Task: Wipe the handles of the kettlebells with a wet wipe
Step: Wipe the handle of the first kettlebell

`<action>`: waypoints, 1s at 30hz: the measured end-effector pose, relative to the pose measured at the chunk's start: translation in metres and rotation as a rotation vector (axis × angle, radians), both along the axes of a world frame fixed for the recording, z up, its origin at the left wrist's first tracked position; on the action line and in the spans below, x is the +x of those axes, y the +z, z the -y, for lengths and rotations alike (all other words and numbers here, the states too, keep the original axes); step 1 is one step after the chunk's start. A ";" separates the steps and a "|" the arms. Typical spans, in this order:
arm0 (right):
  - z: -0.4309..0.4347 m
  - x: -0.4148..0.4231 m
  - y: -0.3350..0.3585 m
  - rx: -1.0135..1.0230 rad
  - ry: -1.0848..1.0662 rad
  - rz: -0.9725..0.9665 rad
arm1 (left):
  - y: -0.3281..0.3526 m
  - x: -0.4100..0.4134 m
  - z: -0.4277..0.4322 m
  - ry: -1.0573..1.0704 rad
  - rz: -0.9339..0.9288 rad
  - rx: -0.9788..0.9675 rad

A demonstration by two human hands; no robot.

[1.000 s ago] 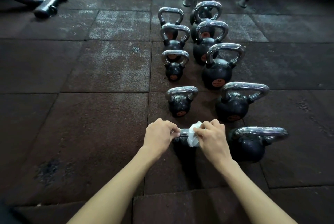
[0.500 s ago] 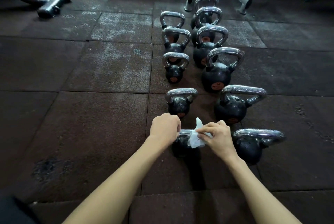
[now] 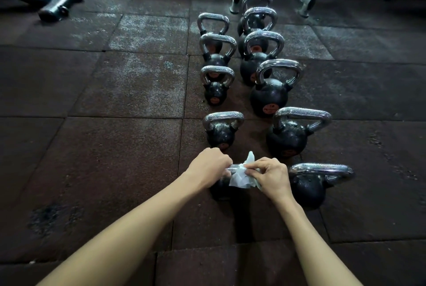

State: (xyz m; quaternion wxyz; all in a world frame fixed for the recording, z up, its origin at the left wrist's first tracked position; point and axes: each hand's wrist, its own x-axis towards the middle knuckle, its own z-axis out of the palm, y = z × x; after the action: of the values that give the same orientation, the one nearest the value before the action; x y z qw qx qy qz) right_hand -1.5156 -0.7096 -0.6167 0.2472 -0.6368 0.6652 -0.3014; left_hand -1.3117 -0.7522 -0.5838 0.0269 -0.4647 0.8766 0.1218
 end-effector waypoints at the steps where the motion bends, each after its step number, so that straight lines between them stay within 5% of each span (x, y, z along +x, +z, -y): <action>1: 0.001 0.007 0.002 -0.006 0.023 0.004 | -0.001 0.008 -0.001 -0.018 0.001 -0.022; 11: -0.014 0.055 -0.030 0.054 -0.097 0.348 | -0.027 0.100 -0.016 0.005 -0.244 0.008; 30: -0.021 0.054 -0.042 0.176 -0.241 0.435 | -0.032 0.096 -0.018 0.047 -0.273 -0.034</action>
State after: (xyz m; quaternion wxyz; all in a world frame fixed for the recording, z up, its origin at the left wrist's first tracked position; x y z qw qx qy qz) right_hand -1.4619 -0.6890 -0.6591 0.4010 -0.4491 0.6912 -0.3996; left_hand -1.2158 -0.7343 -0.6157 -0.1032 -0.4646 0.8630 0.1696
